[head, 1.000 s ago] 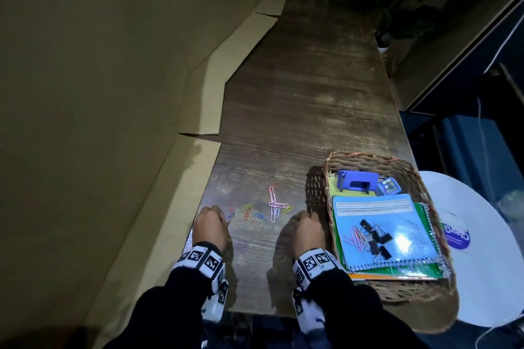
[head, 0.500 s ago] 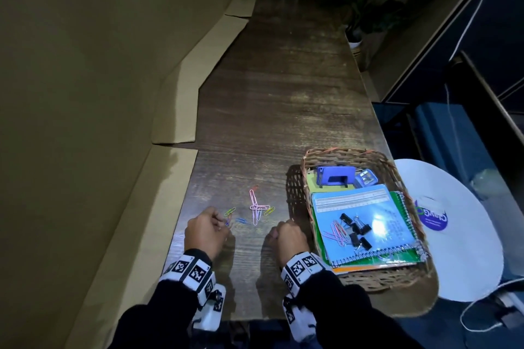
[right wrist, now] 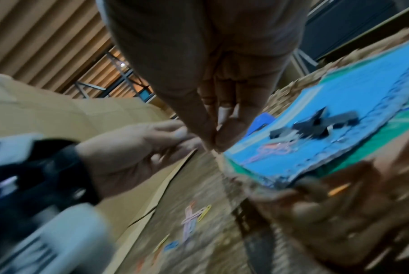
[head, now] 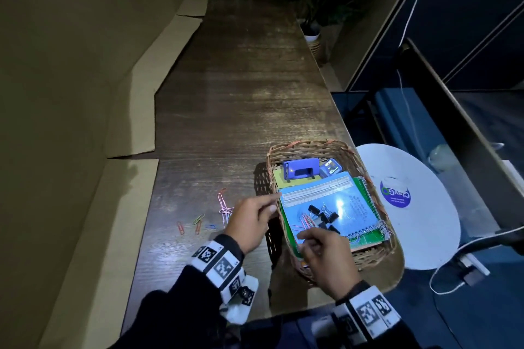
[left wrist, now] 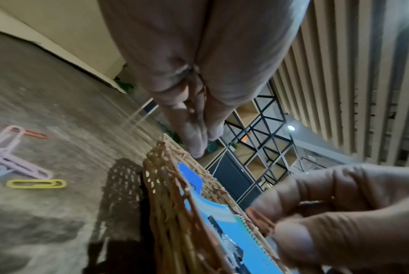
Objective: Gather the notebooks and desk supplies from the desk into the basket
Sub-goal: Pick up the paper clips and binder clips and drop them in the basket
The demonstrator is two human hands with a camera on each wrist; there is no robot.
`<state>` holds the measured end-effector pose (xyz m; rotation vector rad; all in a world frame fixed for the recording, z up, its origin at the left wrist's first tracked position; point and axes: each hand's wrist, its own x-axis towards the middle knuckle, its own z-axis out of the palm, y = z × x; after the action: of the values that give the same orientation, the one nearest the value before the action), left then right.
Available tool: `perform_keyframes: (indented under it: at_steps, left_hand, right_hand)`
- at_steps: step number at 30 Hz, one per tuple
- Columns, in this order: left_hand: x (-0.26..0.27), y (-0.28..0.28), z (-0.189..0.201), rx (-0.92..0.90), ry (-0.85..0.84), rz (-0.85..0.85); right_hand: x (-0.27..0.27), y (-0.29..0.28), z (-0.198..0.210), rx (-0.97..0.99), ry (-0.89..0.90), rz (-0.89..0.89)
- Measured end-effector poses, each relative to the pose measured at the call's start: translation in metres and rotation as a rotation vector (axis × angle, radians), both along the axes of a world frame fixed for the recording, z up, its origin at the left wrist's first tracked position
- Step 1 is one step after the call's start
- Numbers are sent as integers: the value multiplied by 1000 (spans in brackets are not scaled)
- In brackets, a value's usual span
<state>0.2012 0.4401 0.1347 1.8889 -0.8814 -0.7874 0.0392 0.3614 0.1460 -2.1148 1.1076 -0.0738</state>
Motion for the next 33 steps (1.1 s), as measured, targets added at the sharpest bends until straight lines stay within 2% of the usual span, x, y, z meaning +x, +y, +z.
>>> perform_keyframes:
  at_steps: [3, 7, 13, 16, 19, 21, 26, 33]
  left_hand:
    - [16, 23, -14, 71, -82, 87]
    - [45, 65, -41, 207, -122, 382]
    - [65, 109, -45, 342, -139, 630]
    - [69, 118, -58, 387, -109, 664]
    - [73, 118, -73, 458, -147, 641]
    - [75, 113, -79, 478, -164, 622]
    - [79, 103, -83, 523, -225, 576]
    - [79, 105, -83, 524, -222, 542]
  right_hand:
    - [-4, -20, -6, -69, -21, -124]
    - [5, -33, -10, -122, -50, -203]
    - [46, -11, 0, -230, -128, 39]
    - [80, 19, -5, -206, -117, 229]
    - [116, 48, -25, -141, 54, 391]
    - [136, 58, -39, -107, 140, 408]
    - [170, 74, -63, -95, 222, 450]
    - [185, 83, -79, -102, 279, 343]
